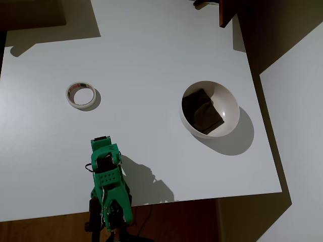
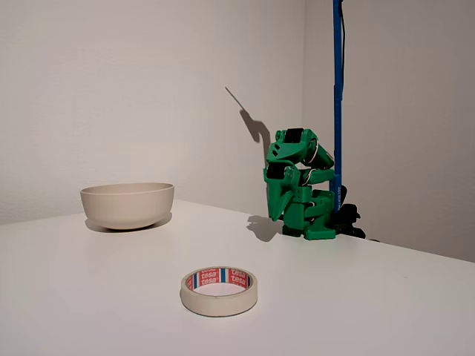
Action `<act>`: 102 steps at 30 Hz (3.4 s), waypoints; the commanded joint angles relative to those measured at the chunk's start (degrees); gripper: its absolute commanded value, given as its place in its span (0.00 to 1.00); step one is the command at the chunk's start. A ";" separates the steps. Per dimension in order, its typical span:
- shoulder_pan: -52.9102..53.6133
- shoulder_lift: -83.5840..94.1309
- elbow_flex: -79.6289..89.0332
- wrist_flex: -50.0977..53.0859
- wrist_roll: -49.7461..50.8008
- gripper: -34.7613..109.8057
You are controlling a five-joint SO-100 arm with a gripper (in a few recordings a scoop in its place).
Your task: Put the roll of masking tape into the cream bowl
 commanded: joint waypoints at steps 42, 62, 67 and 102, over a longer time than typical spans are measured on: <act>-10.28 -112.59 -106.88 14.24 5.71 0.34; -9.05 -120.15 -108.37 8.70 6.59 0.35; -8.44 -121.99 -108.37 7.12 7.03 0.35; -6.06 -114.43 -108.37 5.45 7.73 0.18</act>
